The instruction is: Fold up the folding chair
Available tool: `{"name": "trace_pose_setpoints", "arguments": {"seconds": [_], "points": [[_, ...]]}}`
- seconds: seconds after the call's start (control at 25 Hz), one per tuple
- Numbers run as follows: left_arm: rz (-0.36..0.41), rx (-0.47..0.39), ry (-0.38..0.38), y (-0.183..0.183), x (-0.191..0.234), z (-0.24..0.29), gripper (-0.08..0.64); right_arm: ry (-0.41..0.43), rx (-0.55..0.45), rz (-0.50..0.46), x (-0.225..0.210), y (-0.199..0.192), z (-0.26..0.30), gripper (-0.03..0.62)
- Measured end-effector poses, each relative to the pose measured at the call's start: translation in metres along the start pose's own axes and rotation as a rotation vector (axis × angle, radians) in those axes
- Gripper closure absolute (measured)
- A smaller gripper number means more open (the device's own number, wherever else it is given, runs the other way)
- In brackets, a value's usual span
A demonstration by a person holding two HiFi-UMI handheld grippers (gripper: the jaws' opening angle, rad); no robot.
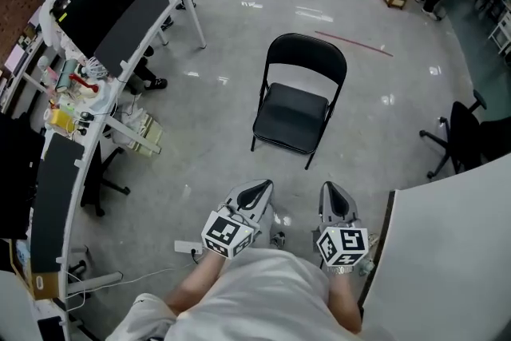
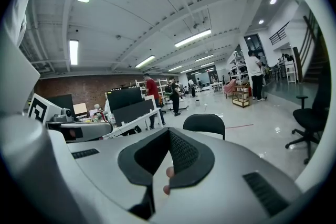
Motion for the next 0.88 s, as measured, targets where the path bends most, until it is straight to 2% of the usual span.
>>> {"name": "trace_pose_setpoints", "arguments": {"seconds": [0.4, 0.68, 0.88], "points": [[-0.018, -0.006, -0.079, 0.038, 0.066, 0.103, 0.548, -0.066, 0.033, -0.031, -0.05, 0.041, 0.096, 0.588], [-0.022, -0.025, -0.143, 0.071, 0.103, 0.156, 0.549, -0.09, 0.039, -0.065, -0.061, 0.07, 0.153, 0.588], [-0.015, -0.042, -0.156, 0.087, 0.127, 0.178, 0.548, -0.089, 0.047, -0.099, -0.062, 0.079, 0.182, 0.588]]}}
Point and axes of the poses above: the fingertips, and each gripper's own axes: z forward along the fingers, x to its left, y out of its top, the point moved 1 cm from there along -z, backward along the fingers, and after that the axes turned 6 degrees about -z, right-handed, at the moved point
